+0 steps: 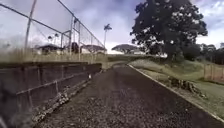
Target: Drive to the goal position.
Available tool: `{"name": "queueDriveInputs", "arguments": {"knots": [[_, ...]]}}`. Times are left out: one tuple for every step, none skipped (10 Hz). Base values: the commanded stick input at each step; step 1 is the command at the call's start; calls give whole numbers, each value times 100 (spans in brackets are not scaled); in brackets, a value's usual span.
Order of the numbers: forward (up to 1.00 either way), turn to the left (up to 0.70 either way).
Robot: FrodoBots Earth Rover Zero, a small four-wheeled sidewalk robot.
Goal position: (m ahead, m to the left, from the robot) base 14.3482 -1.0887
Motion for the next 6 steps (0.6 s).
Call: {"name": "queueDriveInputs", "arguments": {"knots": [[50, 0], [50, 0], [50, 0], [50, 0], [50, 0], [50, 0]]}}
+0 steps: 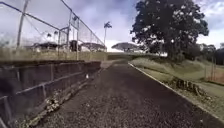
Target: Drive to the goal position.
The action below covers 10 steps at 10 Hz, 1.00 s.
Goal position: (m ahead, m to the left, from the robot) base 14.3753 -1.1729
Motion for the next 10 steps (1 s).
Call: {"name": "queueDriveInputs", "arguments": {"knots": [[50, 0], [50, 0], [50, 0], [50, -2], [50, -50], [50, -50], [50, -50], [50, -50], [50, -40], [50, 0]]}}
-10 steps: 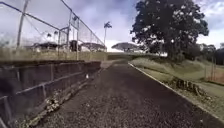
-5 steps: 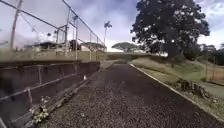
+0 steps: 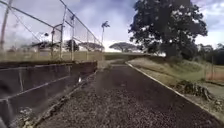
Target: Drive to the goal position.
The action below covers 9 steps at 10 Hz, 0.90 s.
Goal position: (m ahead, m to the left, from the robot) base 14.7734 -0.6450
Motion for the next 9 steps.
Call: {"name": "queueDriveInputs", "arguments": {"knots": [[50, 0], [50, 0], [50, 0], [50, 0], [50, 0], [50, 0], [50, 0], [50, 0], [50, 0]]}}
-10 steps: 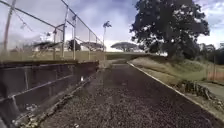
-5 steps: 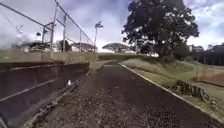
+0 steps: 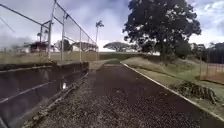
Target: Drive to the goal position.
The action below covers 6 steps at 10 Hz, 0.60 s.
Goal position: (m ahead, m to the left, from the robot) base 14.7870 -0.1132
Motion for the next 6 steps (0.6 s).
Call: {"name": "queueDriveInputs", "arguments": {"knots": [[50, 0], [50, 0], [50, 0], [50, 0], [50, 0], [50, -7]]}}
